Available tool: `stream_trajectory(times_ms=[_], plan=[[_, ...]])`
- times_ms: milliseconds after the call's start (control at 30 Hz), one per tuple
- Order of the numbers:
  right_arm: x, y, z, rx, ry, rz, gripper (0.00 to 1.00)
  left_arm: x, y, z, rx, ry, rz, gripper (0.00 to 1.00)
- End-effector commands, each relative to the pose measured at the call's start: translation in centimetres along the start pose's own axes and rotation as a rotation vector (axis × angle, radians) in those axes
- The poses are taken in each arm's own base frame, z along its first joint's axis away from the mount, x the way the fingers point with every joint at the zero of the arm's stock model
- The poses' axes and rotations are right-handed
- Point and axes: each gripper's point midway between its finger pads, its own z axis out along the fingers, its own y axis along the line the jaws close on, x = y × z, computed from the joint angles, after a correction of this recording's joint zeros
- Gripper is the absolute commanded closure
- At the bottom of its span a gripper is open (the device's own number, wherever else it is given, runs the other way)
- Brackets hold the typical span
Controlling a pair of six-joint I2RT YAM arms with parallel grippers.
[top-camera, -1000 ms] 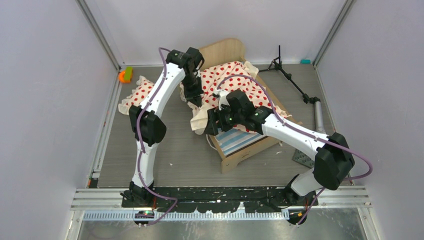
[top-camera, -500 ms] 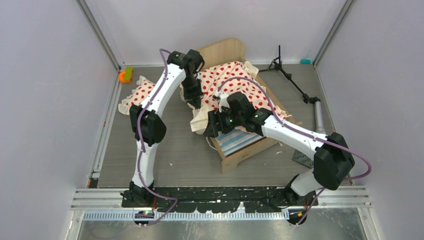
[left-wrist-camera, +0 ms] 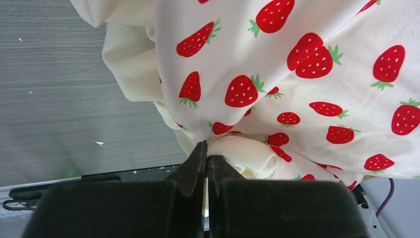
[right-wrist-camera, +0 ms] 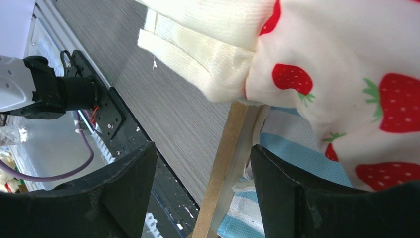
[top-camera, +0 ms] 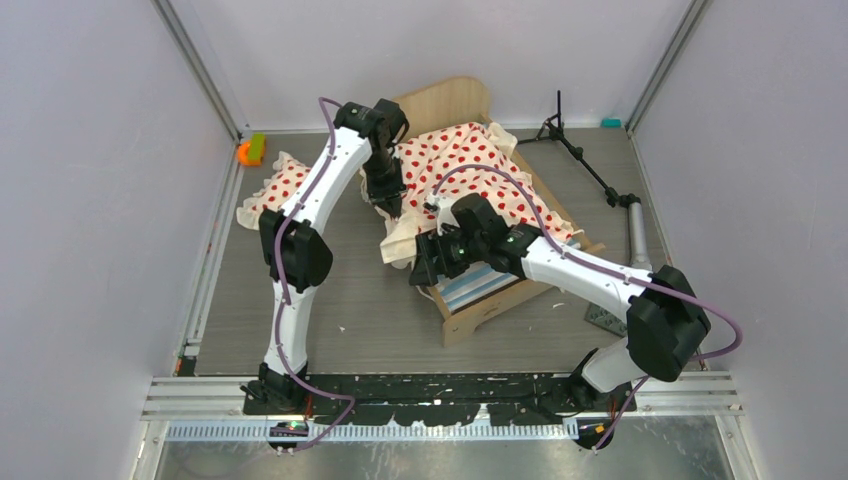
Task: Set up the pet bed
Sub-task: Cross the ropes on the bed frame.
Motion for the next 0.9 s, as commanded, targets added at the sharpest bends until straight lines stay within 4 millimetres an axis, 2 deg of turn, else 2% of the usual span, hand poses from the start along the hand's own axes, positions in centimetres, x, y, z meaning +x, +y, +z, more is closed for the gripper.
stream_trajectory(times_ms=[0,367,867], plan=[[-1.2,1.8,-0.5,-0.061,-0.049,-0.022,0.26,1.6,1.2,-2.8,-0.02,0.003,-0.02,1.0],[-0.4,1.7,0.3,-0.065,-0.018,-0.017,0.26,1.5,1.1,-2.6,-0.018,0.004,-0.015,1.0],[2.1,0.6,3.1,-0.022,0.078,0.002,0.26,1.5,1.2,-2.3,-0.016,0.013,-0.009,1.0]])
